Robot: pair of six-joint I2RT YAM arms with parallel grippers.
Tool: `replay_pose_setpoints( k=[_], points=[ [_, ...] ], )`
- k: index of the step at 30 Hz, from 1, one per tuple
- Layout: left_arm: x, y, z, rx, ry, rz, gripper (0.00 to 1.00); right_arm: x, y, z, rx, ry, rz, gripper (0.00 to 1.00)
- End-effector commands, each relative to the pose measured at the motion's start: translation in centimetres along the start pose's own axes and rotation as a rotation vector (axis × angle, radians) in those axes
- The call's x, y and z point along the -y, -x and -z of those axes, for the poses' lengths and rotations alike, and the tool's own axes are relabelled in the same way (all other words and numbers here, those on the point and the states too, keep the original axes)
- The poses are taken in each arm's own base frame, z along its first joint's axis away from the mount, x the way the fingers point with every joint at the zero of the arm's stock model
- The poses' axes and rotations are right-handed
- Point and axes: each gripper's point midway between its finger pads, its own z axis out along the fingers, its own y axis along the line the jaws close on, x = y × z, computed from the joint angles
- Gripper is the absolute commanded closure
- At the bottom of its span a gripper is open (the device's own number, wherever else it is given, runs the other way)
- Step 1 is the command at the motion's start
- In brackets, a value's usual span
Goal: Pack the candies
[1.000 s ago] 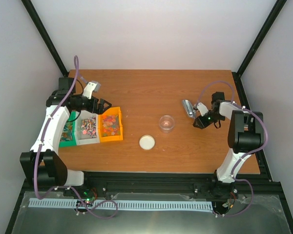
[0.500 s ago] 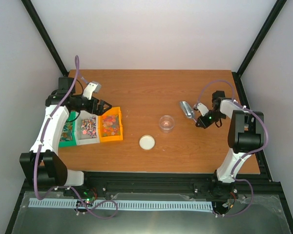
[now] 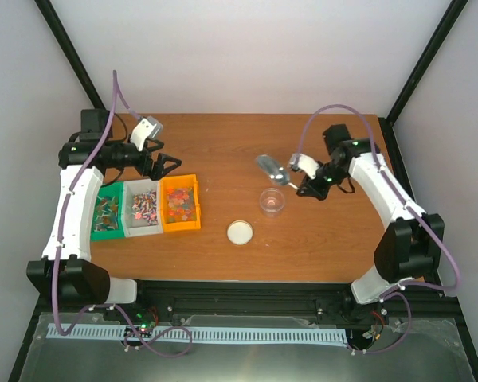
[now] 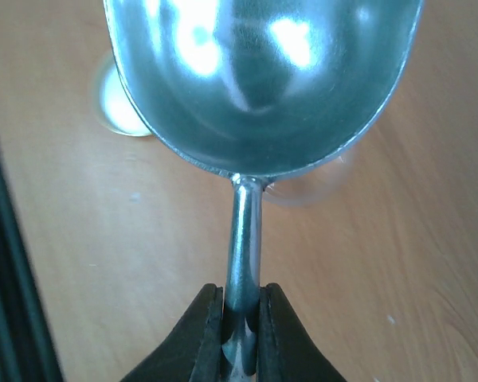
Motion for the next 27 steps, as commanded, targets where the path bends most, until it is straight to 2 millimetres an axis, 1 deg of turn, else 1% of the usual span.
replay_pose_setpoints(
  k=[1, 4, 7, 9, 10, 14, 16, 21, 24, 27],
  points=[
    [4.0, 2.0, 1.7, 0.040, -0.095, -0.183, 0.00, -6.2, 1.6, -0.1, -0.052, 0.080, 0.121, 0.97],
    [6.2, 1.8, 1.6, 0.009, -0.137, -0.279, 0.00, -9.2, 2.8, -0.8, -0.073, 0.109, 0.188, 0.97],
    [8.3, 1.3, 1.4, -0.002, -0.200, -0.339, 0.00, -11.6, 3.4, -1.7, -0.101, 0.125, 0.248, 0.97],
    [9.9, 0.6, 1.1, -0.007, -0.252, -0.380, 0.01, -12.8, 3.7, -2.3, -0.115, 0.120, 0.283, 0.97],
    [10.6, -0.1, 0.7, -0.023, -0.270, -0.396, 0.01, -13.2, 3.8, -2.6, -0.121, 0.117, 0.295, 0.97],
    [13.1, -2.6, -1.5, -0.102, -0.333, -0.462, 0.03, -14.7, 4.5, -3.3, -0.130, 0.126, 0.318, 0.97],
    [13.9, -3.7, -2.6, -0.129, -0.363, -0.472, 0.07, -15.1, 4.9, -3.6, -0.124, 0.118, 0.327, 0.97],
    [15.0, -5.2, -5.4, -0.175, -0.409, -0.475, 0.20, -15.8, 5.6, -4.0, -0.129, 0.107, 0.352, 0.97],
    [15.0, -5.5, -6.6, -0.179, -0.413, -0.474, 0.31, -16.4, 5.7, -4.0, -0.135, 0.117, 0.367, 0.97],
    [14.9, -5.7, -7.4, -0.181, -0.410, -0.466, 0.35, -16.6, 5.8, -4.1, -0.139, 0.116, 0.378, 0.97]
  ],
)
